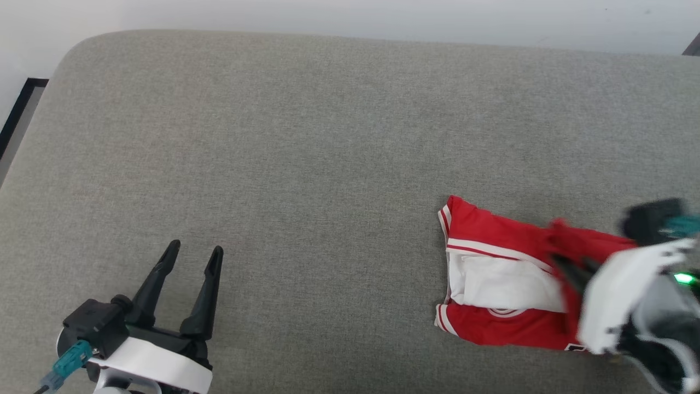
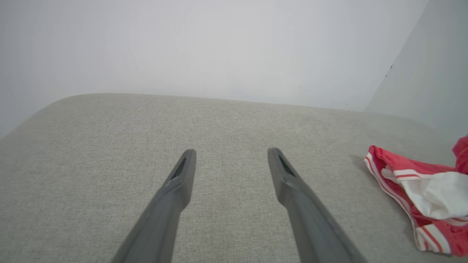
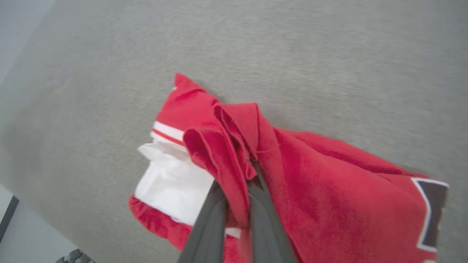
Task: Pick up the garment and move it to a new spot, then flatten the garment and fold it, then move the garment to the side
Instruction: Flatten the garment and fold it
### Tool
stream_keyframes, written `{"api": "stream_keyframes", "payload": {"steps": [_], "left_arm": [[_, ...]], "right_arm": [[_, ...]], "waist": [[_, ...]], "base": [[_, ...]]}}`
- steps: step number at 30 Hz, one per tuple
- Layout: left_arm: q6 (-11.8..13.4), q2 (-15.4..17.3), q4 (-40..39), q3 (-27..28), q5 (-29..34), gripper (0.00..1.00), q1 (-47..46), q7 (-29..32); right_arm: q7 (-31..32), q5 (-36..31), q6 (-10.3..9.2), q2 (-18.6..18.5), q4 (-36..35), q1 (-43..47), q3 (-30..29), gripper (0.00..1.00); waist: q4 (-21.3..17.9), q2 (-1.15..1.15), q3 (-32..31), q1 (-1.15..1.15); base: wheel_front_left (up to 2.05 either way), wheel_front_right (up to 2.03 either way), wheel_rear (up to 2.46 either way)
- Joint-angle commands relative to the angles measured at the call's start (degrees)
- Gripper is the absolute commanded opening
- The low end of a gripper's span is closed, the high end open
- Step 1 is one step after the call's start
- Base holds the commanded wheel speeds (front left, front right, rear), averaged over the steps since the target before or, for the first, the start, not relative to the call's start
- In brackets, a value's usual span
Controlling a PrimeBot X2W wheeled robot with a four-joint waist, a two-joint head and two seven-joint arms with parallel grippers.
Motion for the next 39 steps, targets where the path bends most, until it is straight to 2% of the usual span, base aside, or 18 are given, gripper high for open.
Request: {"api": "stream_keyframes", "payload": {"steps": [1, 5, 10, 17, 24, 25, 26, 27, 28, 32, 39], "left_arm": [[0.14, -0.26, 0.1, -0.02, -0.54, 1.0, -0.64, -0.28], [0.14, -0.59, 0.13, -0.42, -0.95, 1.0, -1.39, -0.28], [0.14, -1.08, 0.39, -0.99, -1.51, 1.0, -2.64, -0.28], [0.14, -1.85, 0.69, -1.81, -1.81, 1.0, -3.86, -0.28], [0.14, -2.03, 1.03, -1.39, -2.33, 1.0, -3.97, -0.28], [0.14, -1.91, 1.13, -1.25, -2.41, 1.0, -3.82, -0.28], [0.14, -1.78, 1.2, -1.19, -2.44, 1.0, -3.62, -0.28], [0.14, -1.62, 1.21, -1.17, -2.44, 1.0, -3.38, -0.28], [0.14, -1.43, 1.24, -1.02, -2.38, 1.0, -3.08, -0.28], [0.14, -0.98, 1.51, -0.93, -2.03, 1.0, -1.8, -0.28], [0.14, -0.65, 1.99, -1.1, -2.15, 1.0, -0.13, -0.28]], "right_arm": [[0.33, -0.35, 0.0, 0.35, 0.0, -0.87, 1.23, 0.0], [-0.45, -0.14, 0.0, 1.36, 2.36, -4.17, 8.46, 0.0], [-2.86, -0.37, 0.0, 2.56, 6.84, -8.45, 13.37, 0.0], [-5.69, -1.63, 0.0, 2.38, 14.19, -11.6, 15.8, 0.0], [-8.86, -1.64, -0.01, 1.93, 20.54, -11.3, 16.71, 0.0], [-9.43, -1.46, -0.01, 2.07, 21.07, -11.37, 16.99, 0.15], [-9.95, -0.65, 0.0, 2.4, 21.33, -11.38, 17.36, 0.39], [-10.54, 0.01, 0.0, 2.69, 21.51, -11.45, 17.37, 0.78], [-11.04, 0.32, 0.0, 2.71, 21.45, -11.73, 17.44, 1.0], [-12.6, 2.01, -0.01, 1.4, 20.41, -12.21, 17.39, 1.0], [-13.42, 4.24, 0.0, -2.02, 18.4, -10.68, 12.66, 1.0]], "waist": [[0.18, 0.0, 0.1, 0.0], [0.96, 0.0, 0.68, 0.0], [2.43, 0.0, 1.79, 0.0], [4.39, 0.0, 3.2, 0.0], [4.75, 0.0, 3.21, 0.0], [4.61, 0.0, 2.99, 0.0], [4.42, 0.0, 2.66, 0.0], [4.19, 0.0, 2.3, 0.0], [3.89, 0.0, 1.98, 0.0], [2.71, 0.0, 0.14, 0.0], [1.36, 0.0, -2.58, 0.0]], "base": [[0.0, 0.0, 0.0], [0.0, 0.0, 0.0], [0.0, 0.0, 0.0], [0.0, 0.0, 0.0], [0.0, 0.0, 0.0], [0.0, 0.0, 0.0], [0.0, 0.0, 0.0], [0.0, 0.0, 0.0], [0.0, 0.0, 0.0], [0.0, 0.0, 0.0], [0.0, 0.0, 0.0]]}}
